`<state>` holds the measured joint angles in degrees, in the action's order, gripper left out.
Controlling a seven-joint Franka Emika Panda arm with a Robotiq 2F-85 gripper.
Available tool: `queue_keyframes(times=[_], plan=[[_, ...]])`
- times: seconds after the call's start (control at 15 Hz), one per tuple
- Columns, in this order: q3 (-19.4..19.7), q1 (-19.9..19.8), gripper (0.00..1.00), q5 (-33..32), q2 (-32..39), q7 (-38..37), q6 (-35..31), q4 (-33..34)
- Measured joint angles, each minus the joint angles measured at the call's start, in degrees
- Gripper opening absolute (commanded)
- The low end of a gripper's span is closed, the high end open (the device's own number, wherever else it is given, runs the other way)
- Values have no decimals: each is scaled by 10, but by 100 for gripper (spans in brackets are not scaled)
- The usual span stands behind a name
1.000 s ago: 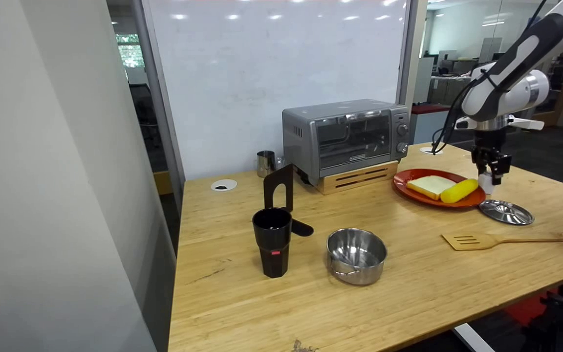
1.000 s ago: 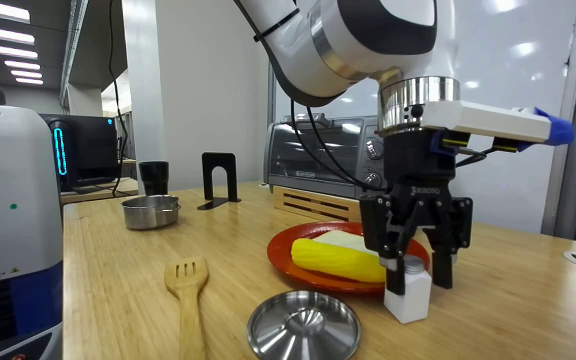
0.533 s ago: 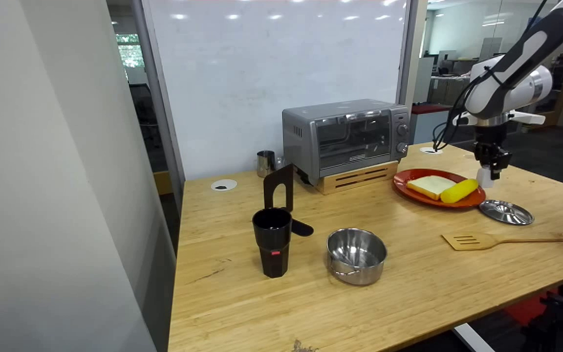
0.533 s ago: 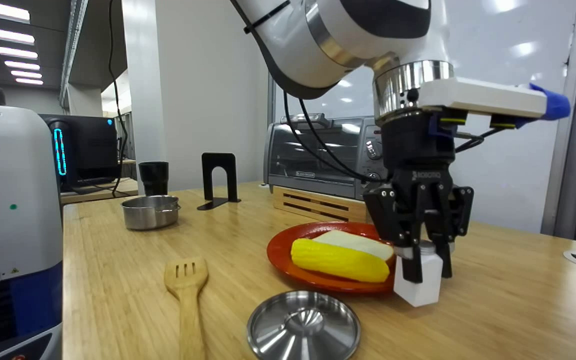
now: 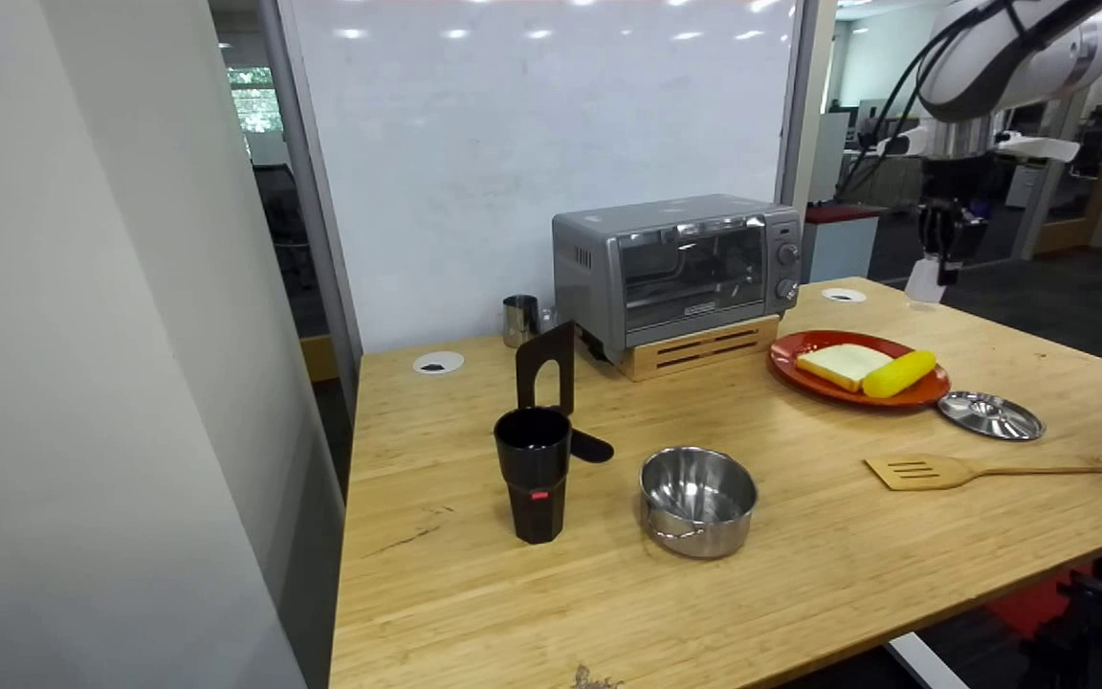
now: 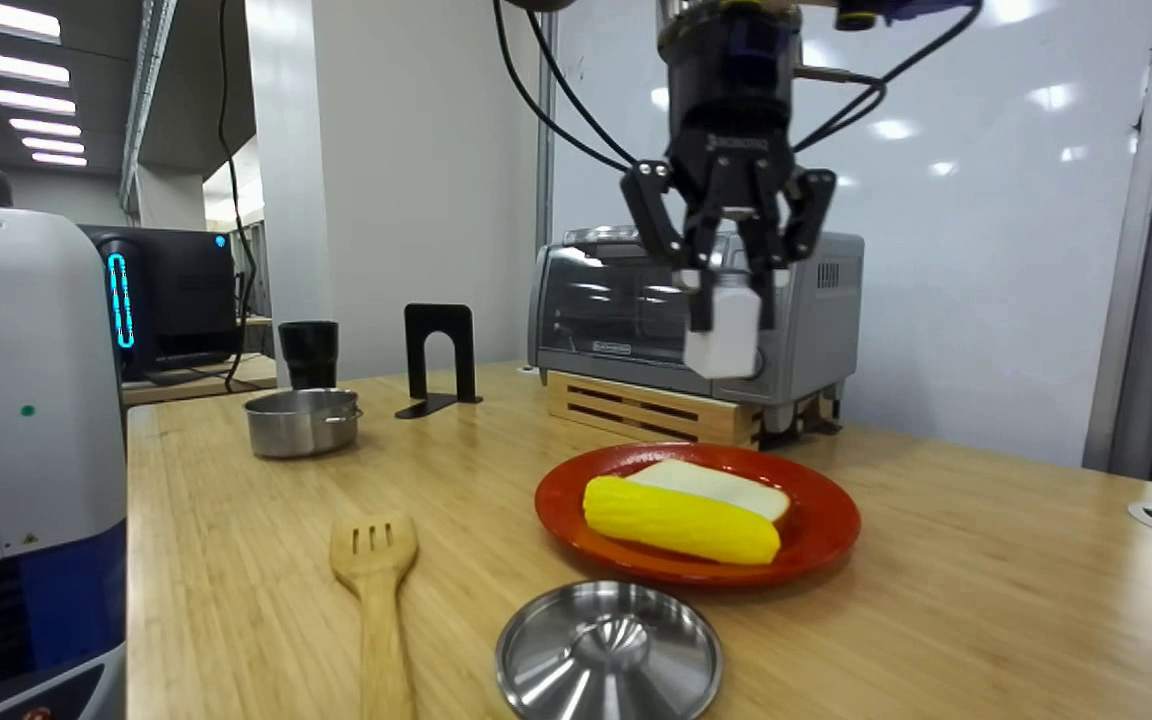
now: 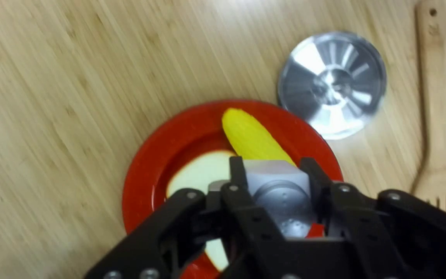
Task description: Move the white container to the left
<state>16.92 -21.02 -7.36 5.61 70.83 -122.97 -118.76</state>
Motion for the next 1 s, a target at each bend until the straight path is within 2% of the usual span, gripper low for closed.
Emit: queue_keyframes(times=[0.2, 0.4, 0.67, 1.0], plan=[[-26, 33, 14, 90, -20, -60, 44, 17], [-50, 67, 14, 146, -7, -167, 45, 39], [-82, 105, 14, 152, 42, -308, 32, 67], [-117, 137, 14, 131, 109, -428, 22, 92]])
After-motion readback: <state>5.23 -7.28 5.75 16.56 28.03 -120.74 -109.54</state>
